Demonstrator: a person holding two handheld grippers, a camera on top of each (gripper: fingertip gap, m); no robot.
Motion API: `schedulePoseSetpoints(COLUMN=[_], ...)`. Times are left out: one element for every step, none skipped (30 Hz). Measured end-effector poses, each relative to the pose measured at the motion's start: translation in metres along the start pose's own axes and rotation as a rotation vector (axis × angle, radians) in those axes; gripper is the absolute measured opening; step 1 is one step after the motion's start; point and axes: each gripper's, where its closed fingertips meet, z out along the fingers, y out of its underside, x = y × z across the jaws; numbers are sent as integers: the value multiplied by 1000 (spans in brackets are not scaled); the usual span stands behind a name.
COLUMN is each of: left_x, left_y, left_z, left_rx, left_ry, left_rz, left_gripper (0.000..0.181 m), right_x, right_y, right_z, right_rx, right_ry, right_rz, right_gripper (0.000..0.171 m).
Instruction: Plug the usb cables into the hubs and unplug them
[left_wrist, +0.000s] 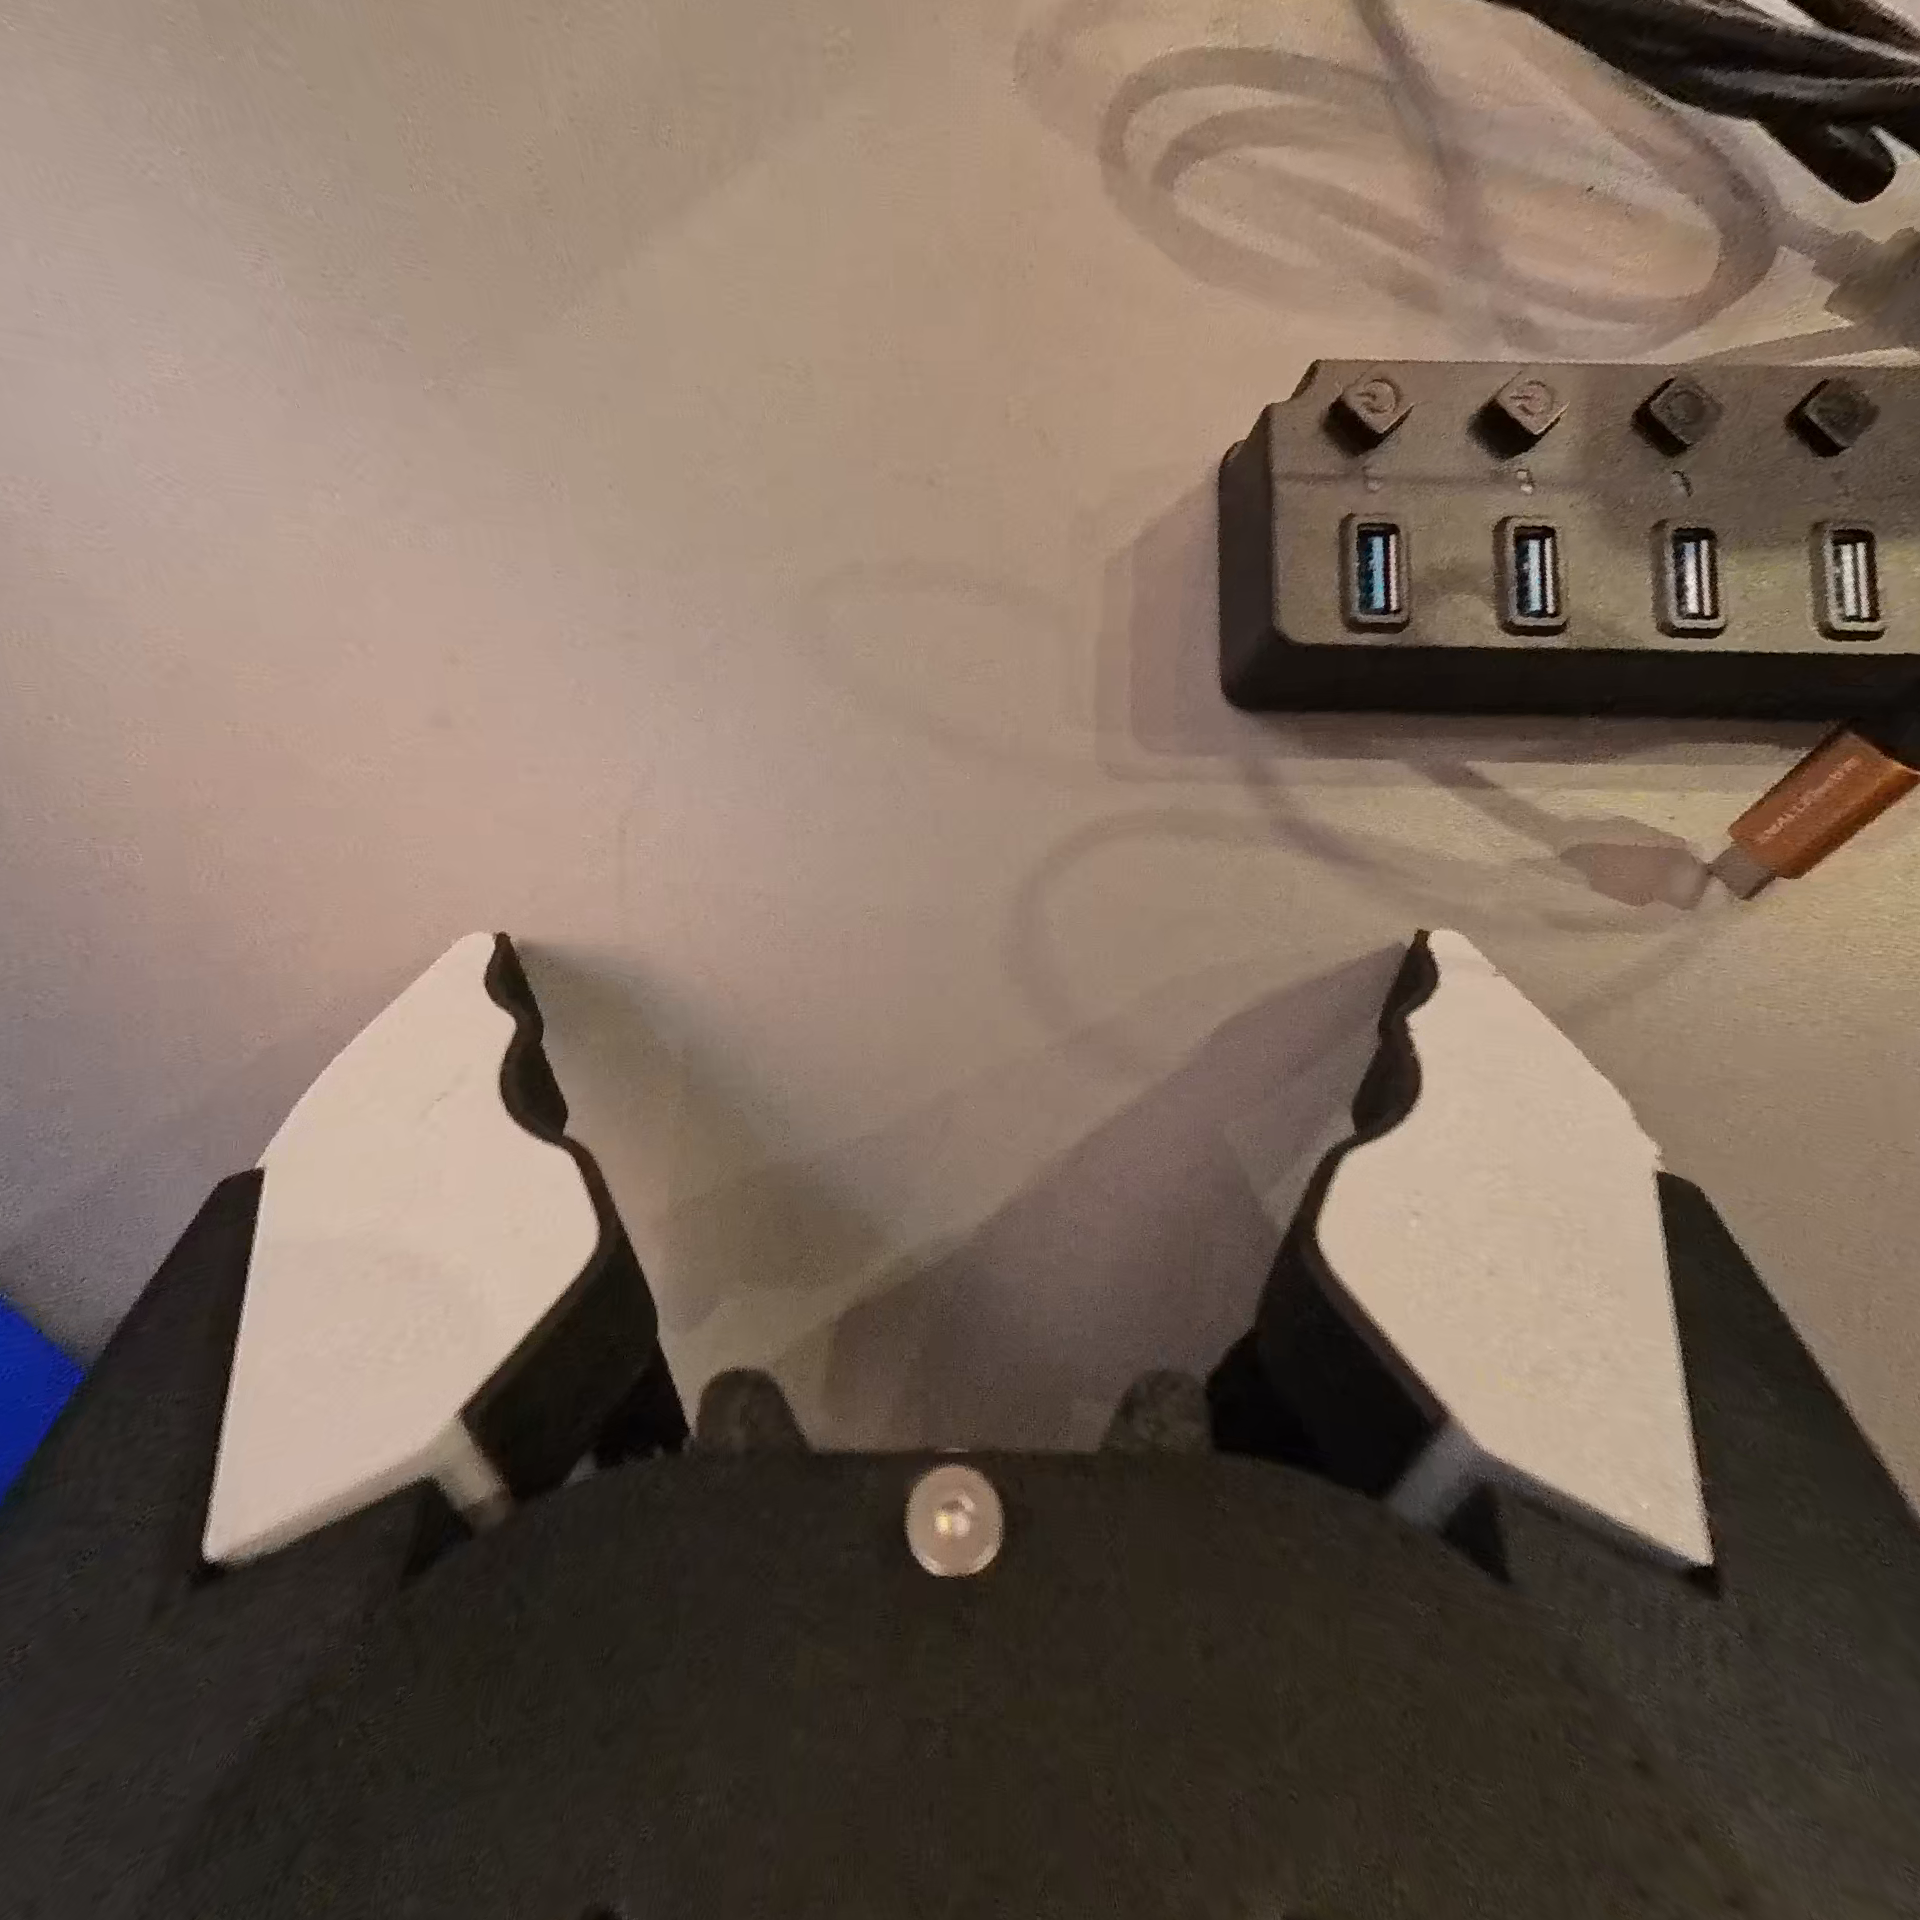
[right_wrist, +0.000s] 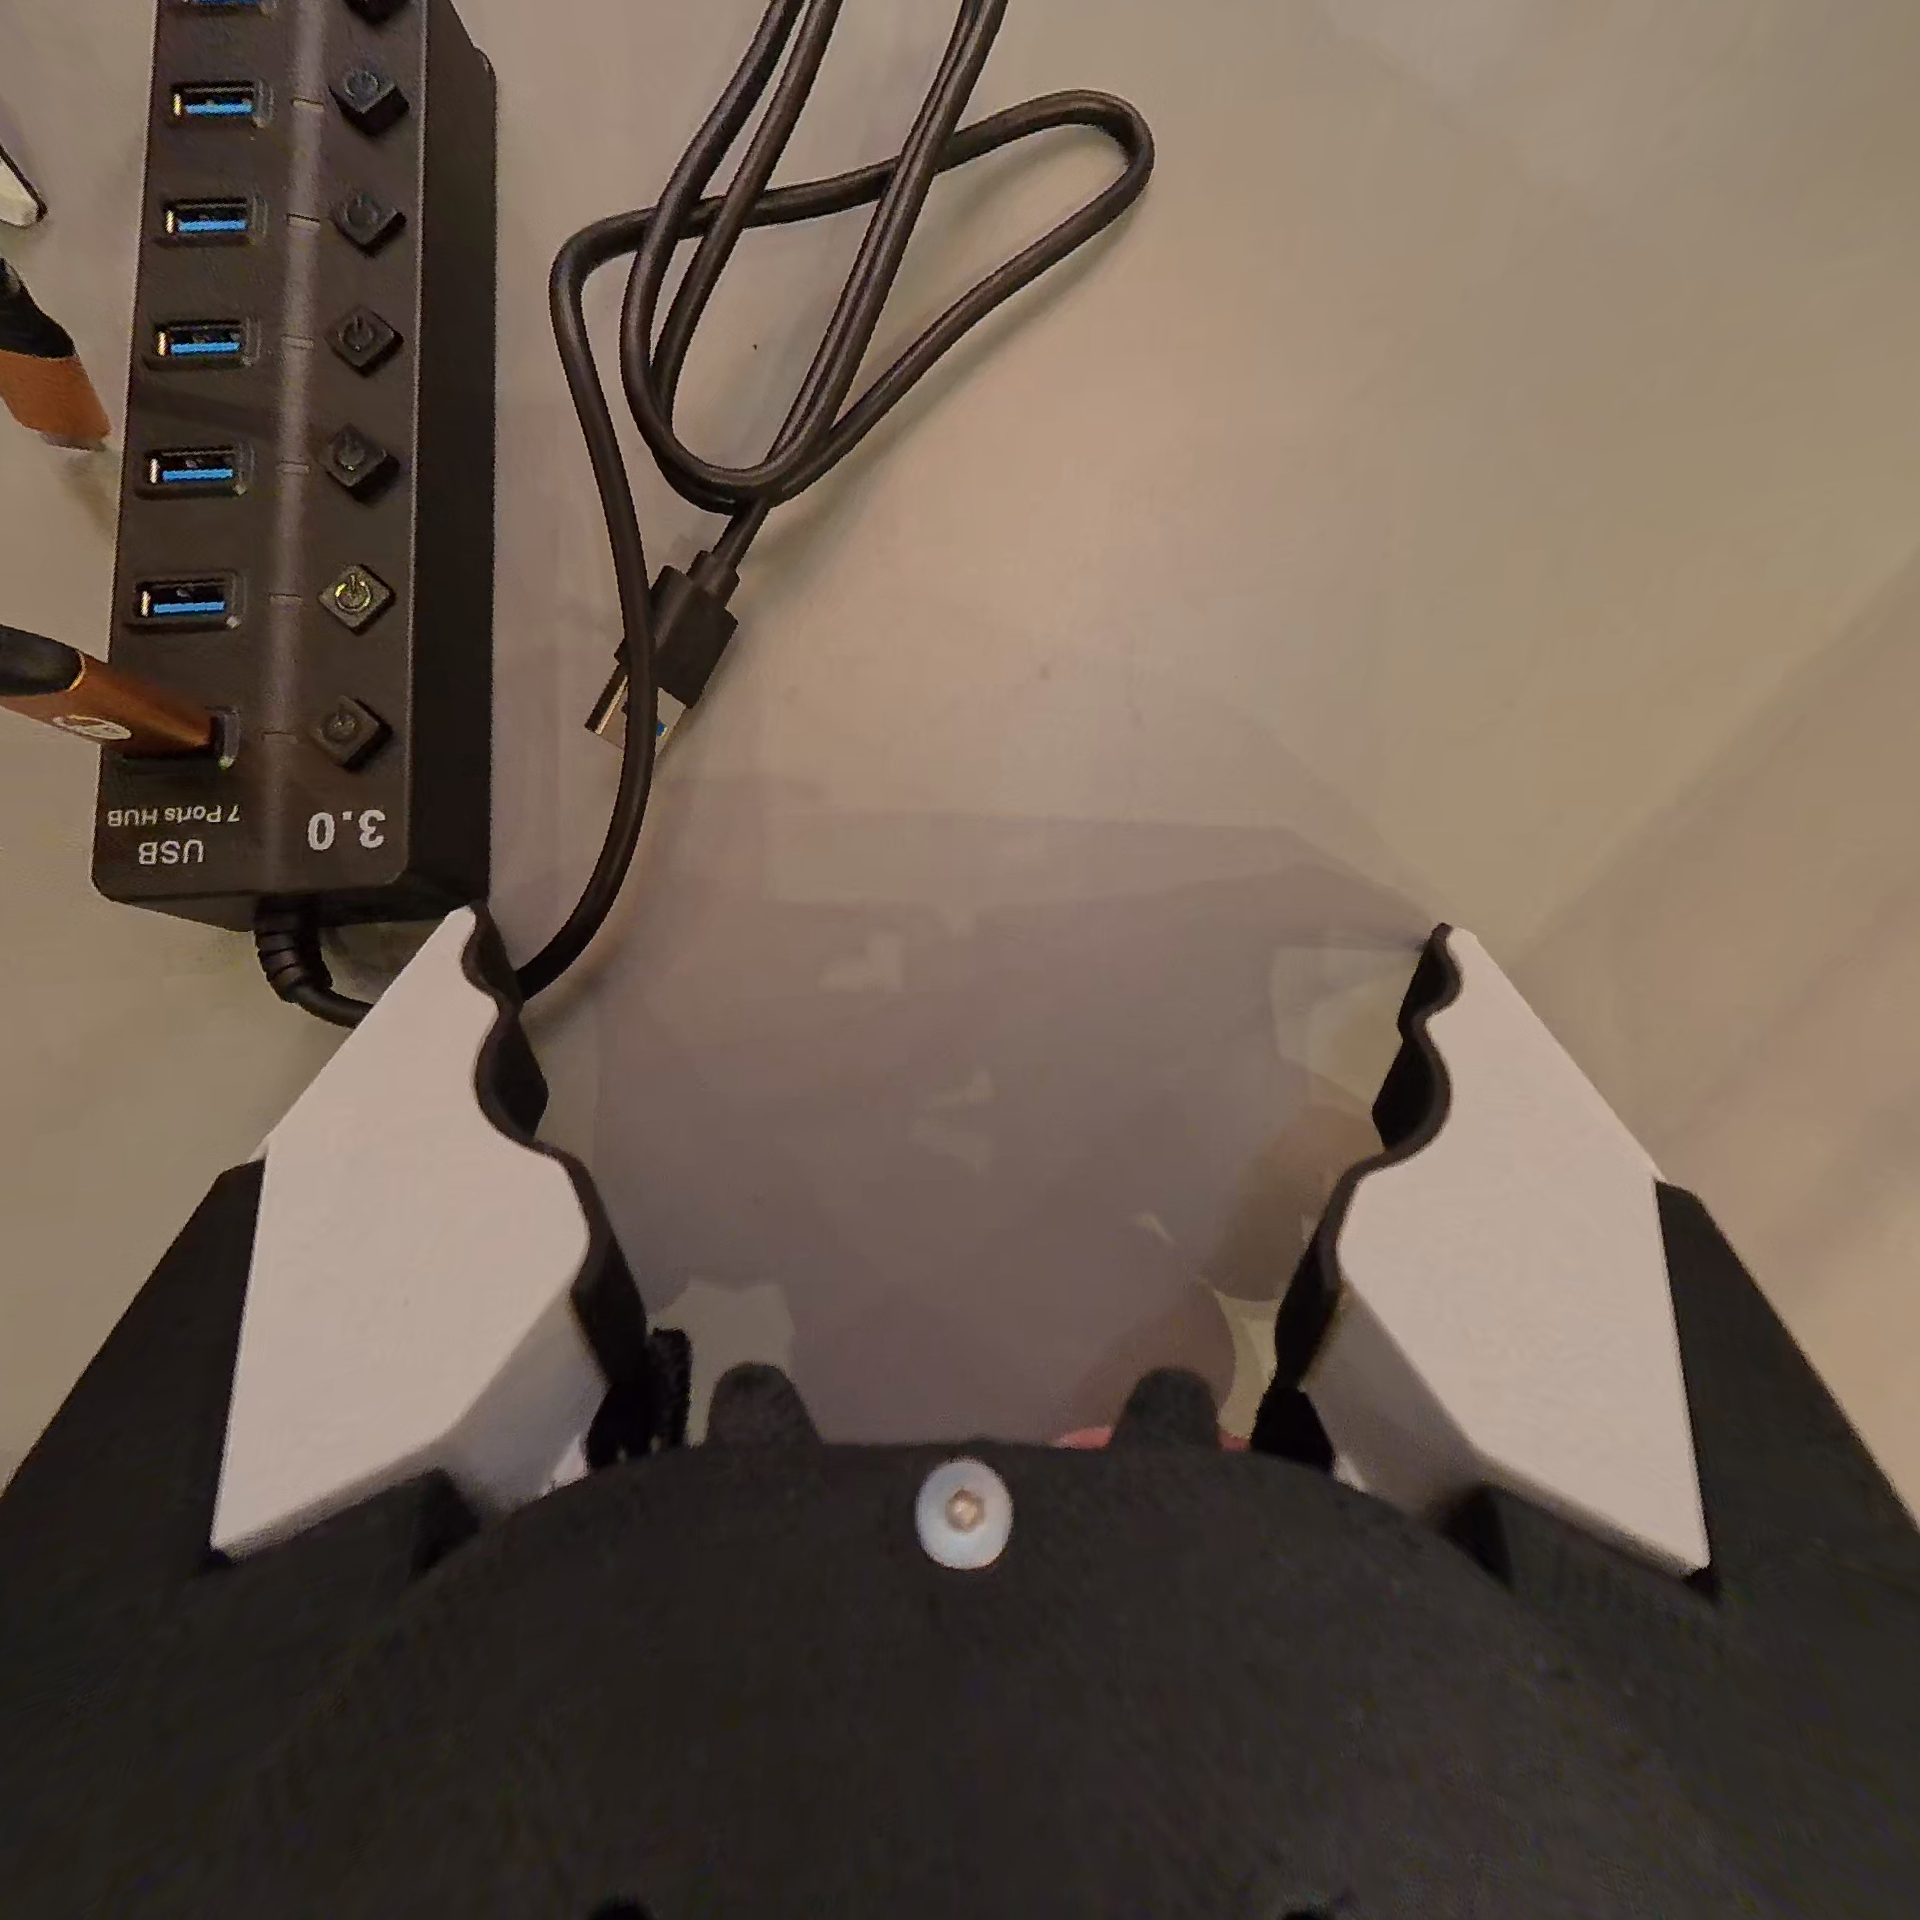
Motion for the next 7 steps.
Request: schedulePoseSetpoints(left_x=[0,0,0,0,0,0,0], left_y=[0,0,0,0,0,0,0], left_z=[0,0,0,0,0,0,0], left_rx=[0,0,0,0,0,0,0], left_ry=[0,0,0,0,0,0,0], left_rz=[0,0,0,0,0,0,0], left_gripper=[146,146,146,146,146,146,146], right_x=[0,0,0,0,0,-1,-2], right_y=[0,0,0,0,0,0,1], right_z=[0,0,0,0,0,-1,-1], right_rx=[0,-1,-1,1,2,2,1], right_ry=[0,1,3,5,7,8,8], right_rz=[0,2,4,6,7,9,9], right_gripper=[159,159,160,159,159,159,161])
